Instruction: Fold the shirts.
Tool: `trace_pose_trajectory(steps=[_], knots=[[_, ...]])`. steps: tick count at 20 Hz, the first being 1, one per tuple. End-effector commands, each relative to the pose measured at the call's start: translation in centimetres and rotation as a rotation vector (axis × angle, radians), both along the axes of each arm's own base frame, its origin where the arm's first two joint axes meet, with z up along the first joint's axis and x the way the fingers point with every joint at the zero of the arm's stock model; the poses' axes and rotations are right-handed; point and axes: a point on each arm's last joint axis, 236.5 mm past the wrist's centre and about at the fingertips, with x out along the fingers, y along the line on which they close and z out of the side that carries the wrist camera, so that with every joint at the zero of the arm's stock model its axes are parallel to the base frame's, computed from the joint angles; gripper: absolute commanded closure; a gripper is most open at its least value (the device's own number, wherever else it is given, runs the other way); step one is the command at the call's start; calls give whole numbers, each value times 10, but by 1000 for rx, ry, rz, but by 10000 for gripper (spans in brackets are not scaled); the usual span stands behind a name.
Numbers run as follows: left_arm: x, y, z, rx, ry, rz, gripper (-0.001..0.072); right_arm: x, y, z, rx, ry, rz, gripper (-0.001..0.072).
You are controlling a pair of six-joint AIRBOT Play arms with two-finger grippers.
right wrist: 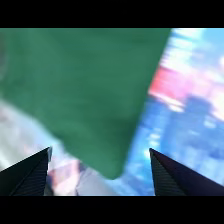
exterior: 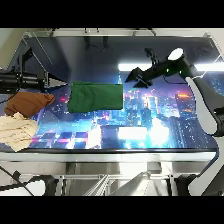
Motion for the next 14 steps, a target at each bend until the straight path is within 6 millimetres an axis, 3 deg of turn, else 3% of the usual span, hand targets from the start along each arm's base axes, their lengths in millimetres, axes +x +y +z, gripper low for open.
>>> trace_pose_trajectory(steps=[1,5,7,9,10,11,12,13,14], knots=[[0,0,0,1,-3,3,692,-4,3,-53,-47,70,-93,6],[0,0,1,0,-2,-1,692,-18,58,-82,19,131,-77,7],[-2,0,1,-2,0,-6,692,-26,85,-87,68,156,-69,24],[-4,-1,1,-4,3,-15,692,-28,110,-76,153,136,-54,151],[-5,-1,1,-5,4,-18,692,-28,120,-69,186,125,-49,267],[-5,-1,1,-6,5,-20,692,-29,129,-61,225,118,-43,512],[-6,-2,2,-7,7,-25,692,-29,136,-51,270,114,-39,630],[-6,-2,2,-7,7,-25,692,-29,141,-38,310,105,-34,691],[-7,-2,2,-8,8,-27,692,-28,140,-25,323,83,-27,692]])
